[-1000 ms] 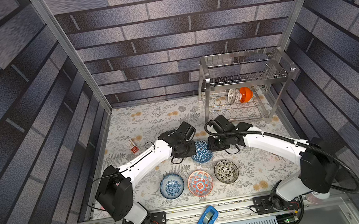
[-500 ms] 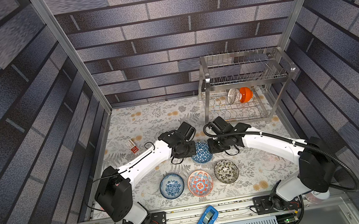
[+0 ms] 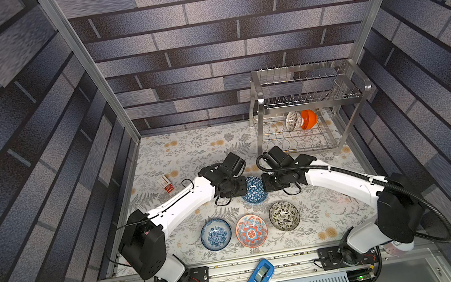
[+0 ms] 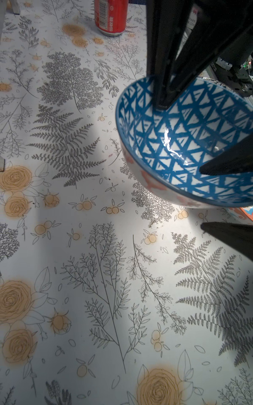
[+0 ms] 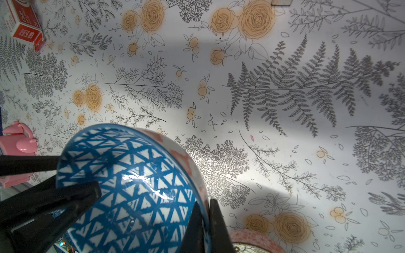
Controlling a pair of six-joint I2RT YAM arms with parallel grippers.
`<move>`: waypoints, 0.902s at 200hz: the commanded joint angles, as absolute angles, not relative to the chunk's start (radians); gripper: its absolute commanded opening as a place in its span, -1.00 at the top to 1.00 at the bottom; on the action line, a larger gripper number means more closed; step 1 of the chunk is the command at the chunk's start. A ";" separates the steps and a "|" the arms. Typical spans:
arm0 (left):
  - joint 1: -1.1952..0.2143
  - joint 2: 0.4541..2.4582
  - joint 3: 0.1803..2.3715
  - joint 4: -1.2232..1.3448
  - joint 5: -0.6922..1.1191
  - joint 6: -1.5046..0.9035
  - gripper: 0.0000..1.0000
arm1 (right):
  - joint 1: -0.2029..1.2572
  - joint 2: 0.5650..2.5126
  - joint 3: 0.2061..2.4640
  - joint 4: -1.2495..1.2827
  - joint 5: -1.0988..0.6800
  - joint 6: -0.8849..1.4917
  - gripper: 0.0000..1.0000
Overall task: Load bowls into a dish rack
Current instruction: Place the bowl in the dish rack.
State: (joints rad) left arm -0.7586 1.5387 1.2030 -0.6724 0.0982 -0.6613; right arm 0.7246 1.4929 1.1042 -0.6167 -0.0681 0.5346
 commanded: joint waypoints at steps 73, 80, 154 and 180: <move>-0.747 1.426 1.145 -0.618 0.093 -0.652 -0.60 | 0.732 1.445 1.095 -0.595 -0.007 0.564 1.00; -0.745 1.419 1.142 -0.617 0.090 -0.653 -0.62 | 0.732 1.445 1.097 -0.598 -0.002 0.564 1.00; -0.691 1.346 1.076 -0.571 0.112 -0.669 -0.73 | 0.732 1.400 1.087 -0.656 0.122 0.571 1.00; -0.676 1.335 1.063 -0.571 0.117 -0.670 -0.73 | 0.731 1.368 1.083 -0.684 0.187 0.564 1.00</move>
State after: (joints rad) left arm -0.6899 1.3712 1.0855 -0.5819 0.1020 -0.6628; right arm 0.7246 1.4265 1.0882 -0.6498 0.1059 0.5529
